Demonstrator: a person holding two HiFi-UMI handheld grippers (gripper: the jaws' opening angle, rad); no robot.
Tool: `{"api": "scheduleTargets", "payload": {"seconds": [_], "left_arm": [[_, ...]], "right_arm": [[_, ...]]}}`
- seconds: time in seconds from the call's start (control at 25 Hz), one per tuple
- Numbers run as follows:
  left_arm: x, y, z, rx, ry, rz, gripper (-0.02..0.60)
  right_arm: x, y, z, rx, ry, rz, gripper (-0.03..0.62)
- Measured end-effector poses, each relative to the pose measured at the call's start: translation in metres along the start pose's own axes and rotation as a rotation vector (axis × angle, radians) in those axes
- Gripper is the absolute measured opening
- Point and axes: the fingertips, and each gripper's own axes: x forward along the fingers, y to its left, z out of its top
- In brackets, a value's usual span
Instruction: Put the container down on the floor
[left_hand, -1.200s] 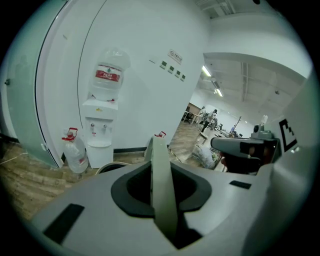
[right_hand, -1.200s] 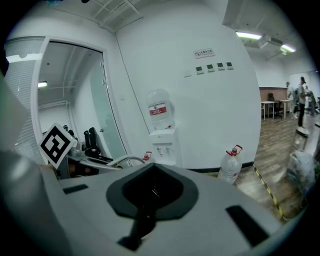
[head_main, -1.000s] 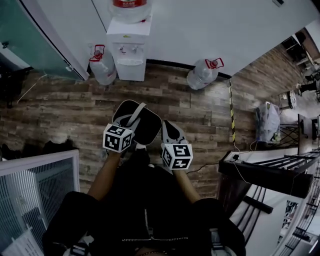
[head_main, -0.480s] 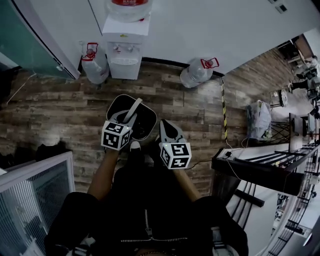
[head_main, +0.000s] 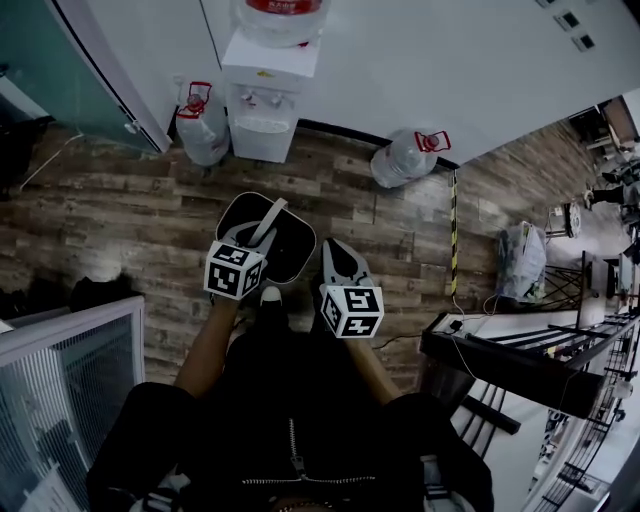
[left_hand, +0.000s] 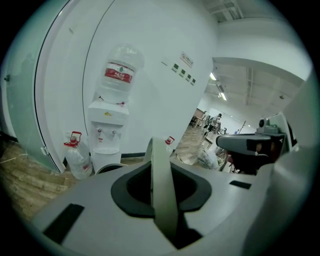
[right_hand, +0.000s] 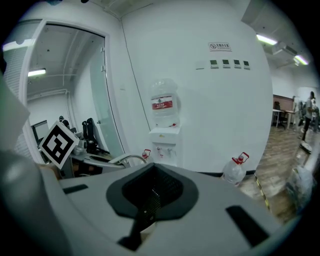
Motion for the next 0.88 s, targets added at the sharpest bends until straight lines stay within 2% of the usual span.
{"api": "scheduleTargets", "payload": {"seconds": [0.48, 0.88], "left_arm": [[0.048, -0.008, 0.028, 0.014, 0.022, 0.051, 0.071], [0.120, -0.028, 0.070, -0.046, 0.006, 0.081, 0.071]], "right_arm": [[0.049, -0.053, 0.018, 0.051, -0.004, 0.073, 0.009], [0.087, -0.136, 0.051, 0.031, 0.008, 0.142, 0.009]]}}
